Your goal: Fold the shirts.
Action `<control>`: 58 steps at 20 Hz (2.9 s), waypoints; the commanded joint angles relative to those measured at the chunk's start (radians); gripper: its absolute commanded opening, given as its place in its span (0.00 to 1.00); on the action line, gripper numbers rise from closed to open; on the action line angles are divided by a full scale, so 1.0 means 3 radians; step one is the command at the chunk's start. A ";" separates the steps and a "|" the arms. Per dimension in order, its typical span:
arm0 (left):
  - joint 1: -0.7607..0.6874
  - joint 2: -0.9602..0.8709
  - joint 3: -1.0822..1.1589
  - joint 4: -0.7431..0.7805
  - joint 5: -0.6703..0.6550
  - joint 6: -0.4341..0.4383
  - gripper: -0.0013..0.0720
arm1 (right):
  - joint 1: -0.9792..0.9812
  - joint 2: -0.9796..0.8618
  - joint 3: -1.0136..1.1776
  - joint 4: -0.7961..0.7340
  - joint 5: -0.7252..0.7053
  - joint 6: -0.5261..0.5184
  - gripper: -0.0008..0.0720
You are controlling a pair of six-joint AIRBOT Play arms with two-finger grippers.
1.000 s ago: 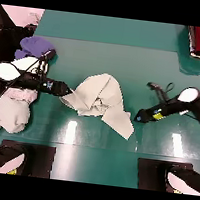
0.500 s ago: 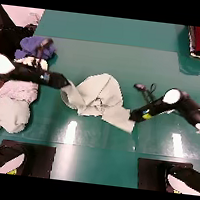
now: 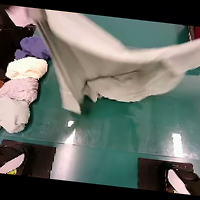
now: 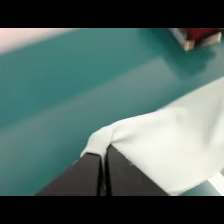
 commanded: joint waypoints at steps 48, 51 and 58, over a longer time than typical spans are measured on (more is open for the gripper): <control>0.1301 -0.1317 -0.2160 -0.0104 -0.0696 0.0048 0.76 | -0.0168 -0.1096 -0.1381 0.0642 0.0844 -0.0479 0.44; 0.1314 -0.1319 -0.2837 -0.0114 -0.0682 0.0211 0.76 | -0.0169 -0.0838 -0.1752 0.0816 0.0839 -0.0511 0.44; 0.1132 -0.1319 -0.3450 -0.0193 -0.0359 0.0243 0.76 | -0.0174 -0.0571 -0.1836 0.0820 0.0740 -0.0510 0.44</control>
